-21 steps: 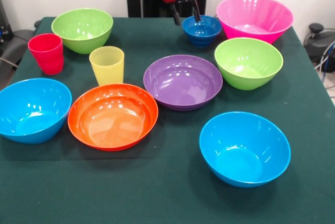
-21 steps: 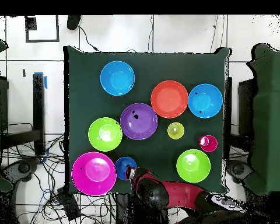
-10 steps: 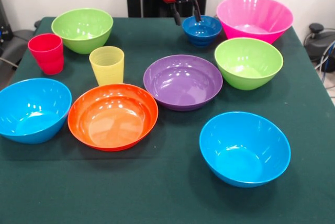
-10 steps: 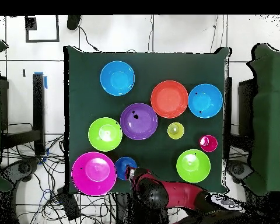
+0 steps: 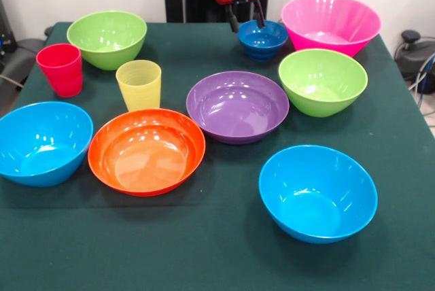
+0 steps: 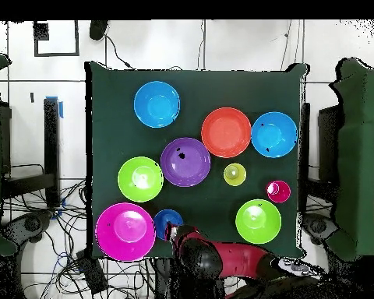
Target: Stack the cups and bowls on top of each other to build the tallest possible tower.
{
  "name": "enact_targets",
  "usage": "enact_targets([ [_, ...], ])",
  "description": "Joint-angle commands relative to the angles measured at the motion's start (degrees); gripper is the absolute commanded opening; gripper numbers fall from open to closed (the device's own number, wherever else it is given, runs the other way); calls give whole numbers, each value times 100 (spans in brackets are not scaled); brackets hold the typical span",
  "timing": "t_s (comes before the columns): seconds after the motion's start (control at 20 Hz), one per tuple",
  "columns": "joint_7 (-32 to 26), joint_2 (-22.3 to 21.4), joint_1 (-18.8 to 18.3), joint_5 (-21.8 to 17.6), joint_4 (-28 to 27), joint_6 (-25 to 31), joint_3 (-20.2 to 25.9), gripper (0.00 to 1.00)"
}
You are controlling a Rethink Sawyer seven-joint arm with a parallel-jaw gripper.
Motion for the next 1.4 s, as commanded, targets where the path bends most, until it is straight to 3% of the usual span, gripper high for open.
enact_targets([
  [0.05,550,222,268,-104,-393,123,79,100],
  [0.4,527,171,364,-62,-473,208,-156,100],
  [0.9,527,-26,199,-40,-328,295,-24,100],
  [1.4,563,-61,325,22,-368,312,-134,100],
])
